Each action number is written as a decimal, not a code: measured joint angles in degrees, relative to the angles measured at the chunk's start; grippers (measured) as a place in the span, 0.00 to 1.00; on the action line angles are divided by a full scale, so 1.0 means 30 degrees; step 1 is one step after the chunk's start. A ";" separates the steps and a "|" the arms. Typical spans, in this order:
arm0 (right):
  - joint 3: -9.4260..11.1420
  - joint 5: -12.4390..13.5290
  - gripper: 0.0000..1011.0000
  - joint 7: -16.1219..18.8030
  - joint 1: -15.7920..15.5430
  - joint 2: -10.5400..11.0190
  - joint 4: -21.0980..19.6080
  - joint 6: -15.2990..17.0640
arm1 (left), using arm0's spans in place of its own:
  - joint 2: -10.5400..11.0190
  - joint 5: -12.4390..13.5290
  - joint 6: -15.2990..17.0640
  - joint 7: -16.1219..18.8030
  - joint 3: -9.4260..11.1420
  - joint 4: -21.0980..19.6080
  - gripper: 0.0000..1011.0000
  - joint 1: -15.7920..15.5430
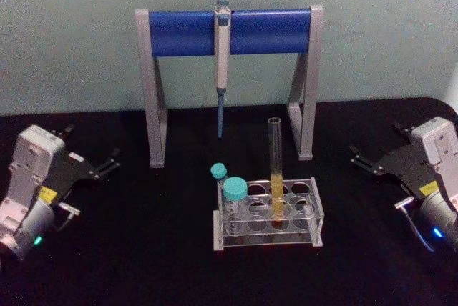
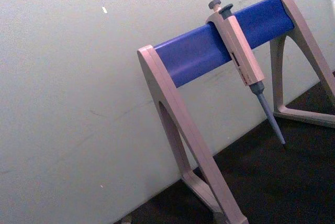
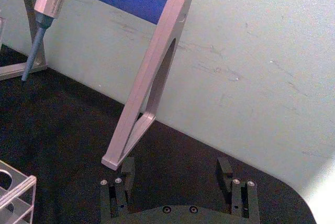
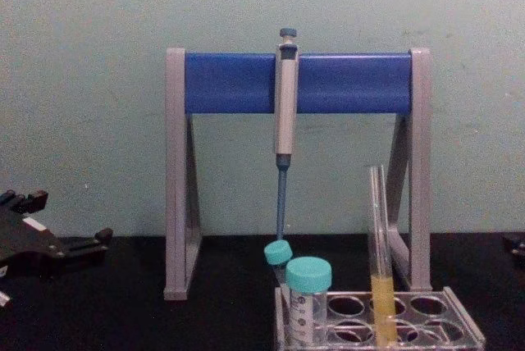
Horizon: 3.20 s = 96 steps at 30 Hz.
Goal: Pick up the test tube from the test tube rack, shake it, then place it back into the test tube rack.
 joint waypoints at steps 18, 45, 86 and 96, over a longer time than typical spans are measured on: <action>-0.0015 0.0001 0.99 -0.0008 0.0000 0.0032 0.0006 -0.0034 | 0.0000 0.0000 0.0000 0.0000 0.0001 0.0000 0.99 0.0000; -0.0015 0.0001 0.99 -0.0009 0.0001 0.0037 0.0007 -0.0033 | 0.0000 0.0000 0.0000 0.0000 0.0000 -0.0001 0.99 0.0000; 0.0858 0.3002 0.99 0.7266 -0.1002 0.0727 -0.3341 -0.1026 | 0.0000 0.0000 0.0000 0.0000 0.0000 0.0000 0.99 0.0001; 0.0694 0.4214 0.99 0.8280 -0.0051 -0.0820 -0.2637 0.1216 | 0.0000 0.0000 0.0000 0.0000 0.0001 0.0000 0.99 0.0001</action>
